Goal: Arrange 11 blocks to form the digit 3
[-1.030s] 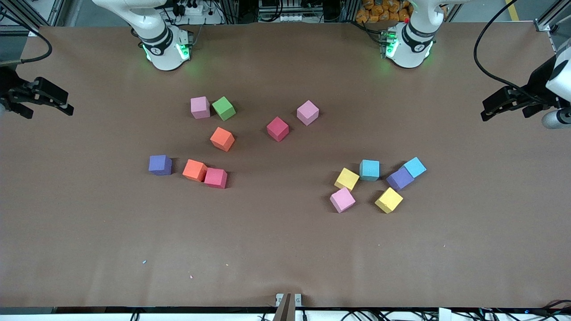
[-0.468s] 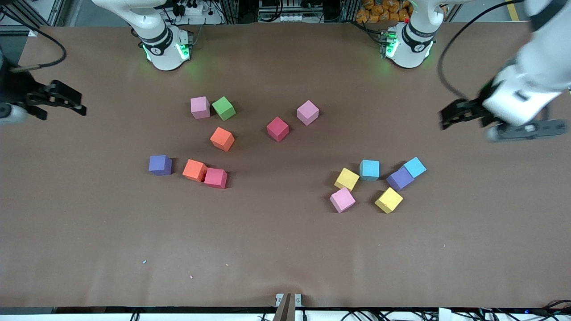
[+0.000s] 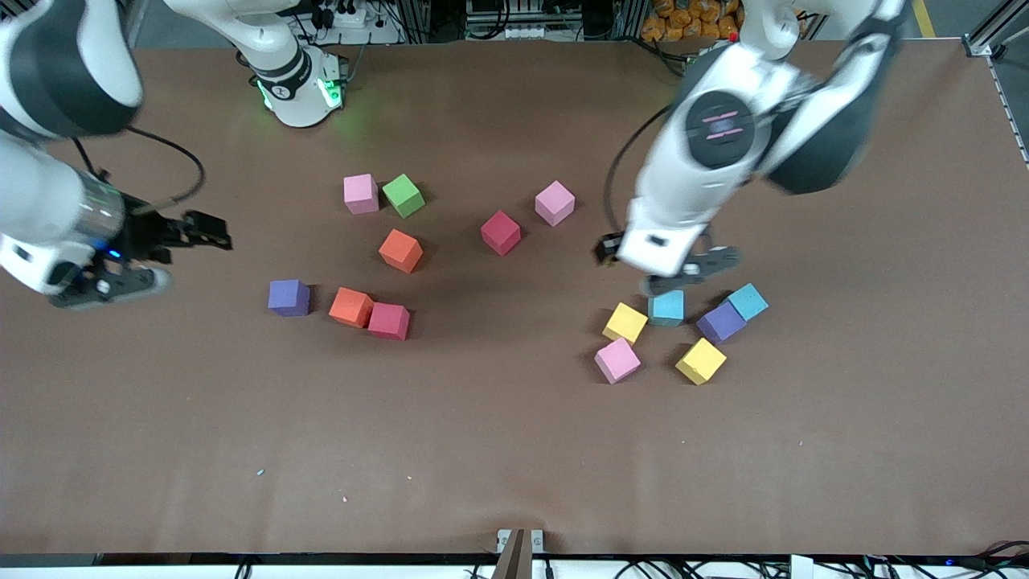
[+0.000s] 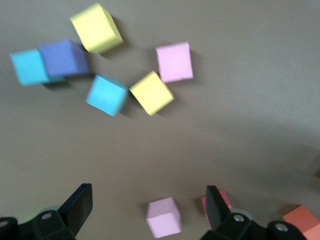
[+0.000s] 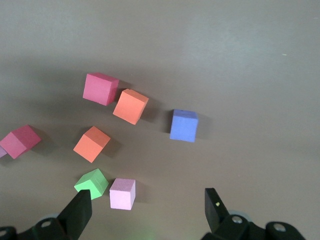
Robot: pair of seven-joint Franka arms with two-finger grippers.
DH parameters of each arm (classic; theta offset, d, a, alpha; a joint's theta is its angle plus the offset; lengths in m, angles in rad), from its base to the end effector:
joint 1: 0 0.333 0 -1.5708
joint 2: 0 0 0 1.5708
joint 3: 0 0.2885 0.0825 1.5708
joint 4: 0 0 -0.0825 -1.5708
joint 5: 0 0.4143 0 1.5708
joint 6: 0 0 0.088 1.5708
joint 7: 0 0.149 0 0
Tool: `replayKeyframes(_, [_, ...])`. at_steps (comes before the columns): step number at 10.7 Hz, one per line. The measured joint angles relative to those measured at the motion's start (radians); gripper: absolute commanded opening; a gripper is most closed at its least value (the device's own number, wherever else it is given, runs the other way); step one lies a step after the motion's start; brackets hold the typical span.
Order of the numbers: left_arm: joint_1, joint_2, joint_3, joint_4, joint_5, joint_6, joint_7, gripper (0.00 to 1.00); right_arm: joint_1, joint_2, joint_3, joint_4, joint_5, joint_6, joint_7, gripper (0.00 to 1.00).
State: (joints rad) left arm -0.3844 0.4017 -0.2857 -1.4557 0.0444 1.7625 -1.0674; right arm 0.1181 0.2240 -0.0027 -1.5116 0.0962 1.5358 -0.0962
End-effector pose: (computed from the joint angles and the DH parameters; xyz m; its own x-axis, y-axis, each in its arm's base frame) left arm 0.5505 -0.4033 0.3808 0.9143 0.3932 -0.0973 0.3915 -0.9195 -0.0365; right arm 0.6177 0.0864 0.4466 0.9592 0.2108 -0.1884 0.1921 -0.9749 -0.1128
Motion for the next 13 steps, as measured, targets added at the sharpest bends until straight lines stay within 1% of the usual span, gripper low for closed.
replayKeyframes(2, [-0.092,0.083,0.0,0.0,0.003,0.088,-0.174,1.0,0.073,0.041,0.002,-0.022,0.002,0.056,-0.002,1.0])
replayKeyframes(4, [-0.168,0.147,0.0,0.0,0.003,0.154,-0.303,1.0,0.17,0.043,0.003,-0.08,0.002,0.091,-0.001,1.0])
replayKeyframes(5, [-0.201,0.177,0.001,0.0,0.003,0.182,-0.358,1.0,0.207,0.043,0.004,-0.121,0.002,0.116,0.0,1.0])
replayKeyframes(7, [-0.244,0.228,0.001,-0.003,0.004,0.253,-0.449,1.0,0.276,0.042,0.005,-0.222,0.003,0.21,-0.001,1.0])
replayKeyframes(9, [-0.267,0.259,0.001,-0.025,0.004,0.308,-0.5,1.0,0.328,0.04,0.005,-0.316,0.003,0.29,0.0,1.0])
replayKeyframes(11, [-0.293,0.265,0.001,-0.064,0.004,0.32,-0.548,1.0,0.348,0.019,0.006,-0.432,0.003,0.387,0.0,1.0])
replayKeyframes(13, [-0.31,0.267,0.001,-0.104,0.004,0.36,-0.582,1.0,0.352,-0.011,0.005,-0.505,0.003,0.425,0.0,1.0])
